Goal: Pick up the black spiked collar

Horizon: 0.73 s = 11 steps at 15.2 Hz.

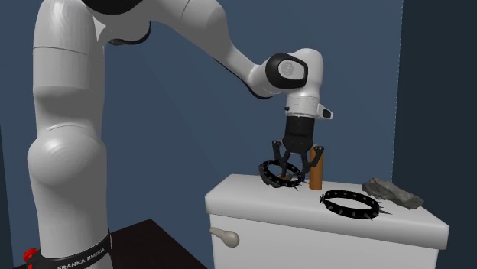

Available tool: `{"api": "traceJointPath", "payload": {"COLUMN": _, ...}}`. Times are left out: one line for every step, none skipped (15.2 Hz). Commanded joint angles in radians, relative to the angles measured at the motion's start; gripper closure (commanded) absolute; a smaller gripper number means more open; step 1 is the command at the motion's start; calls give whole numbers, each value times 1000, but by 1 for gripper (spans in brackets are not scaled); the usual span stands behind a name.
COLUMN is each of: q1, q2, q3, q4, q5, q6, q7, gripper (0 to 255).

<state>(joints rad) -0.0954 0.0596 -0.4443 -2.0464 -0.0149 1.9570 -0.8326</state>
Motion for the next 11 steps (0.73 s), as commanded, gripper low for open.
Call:
{"api": "traceJointPath", "payload": {"q1": 2, "q2": -12, "q3": 1, "q4": 16, "q5": -5, "q6": -28, "q7": 4, "gripper": 255}}
{"api": "traceJointPath", "payload": {"q1": 2, "q2": -17, "q3": 1, "q4": 24, "q5": -7, "q6": -41, "q7": 5, "gripper": 255}}
{"api": "traceJointPath", "payload": {"q1": 3, "q2": -22, "q3": 1, "q4": 32, "q5": -9, "q6": -54, "q7": 7, "gripper": 255}}
{"api": "traceJointPath", "payload": {"q1": 3, "q2": -27, "q3": 1, "q4": 41, "q5": -11, "q6": -67, "q7": 8, "gripper": 255}}
{"api": "traceJointPath", "payload": {"q1": 3, "q2": -31, "q3": 1, "q4": 50, "q5": -13, "q6": -80, "q7": 9, "gripper": 255}}
{"api": "traceJointPath", "payload": {"q1": 4, "q2": -35, "q3": 2, "q4": 59, "q5": -15, "q6": -93, "q7": 10, "gripper": 255}}
{"api": "traceJointPath", "payload": {"q1": 4, "q2": -39, "q3": 2, "q4": 69, "q5": -16, "q6": -106, "q7": 10, "gripper": 255}}
{"api": "traceJointPath", "payload": {"q1": 4, "q2": -43, "q3": 2, "q4": 78, "q5": -18, "q6": -119, "q7": 11, "gripper": 255}}
{"api": "traceJointPath", "payload": {"q1": 5, "q2": -46, "q3": 2, "q4": 88, "q5": -19, "q6": -132, "q7": 12, "gripper": 255}}
{"api": "traceJointPath", "payload": {"q1": 5, "q2": -47, "q3": 2, "q4": 90, "q5": -19, "q6": -134, "q7": 12, "gripper": 255}}
{"api": "traceJointPath", "payload": {"q1": 5, "q2": -47, "q3": 2, "q4": 90, "q5": -19, "q6": -134, "q7": 12, "gripper": 255}}
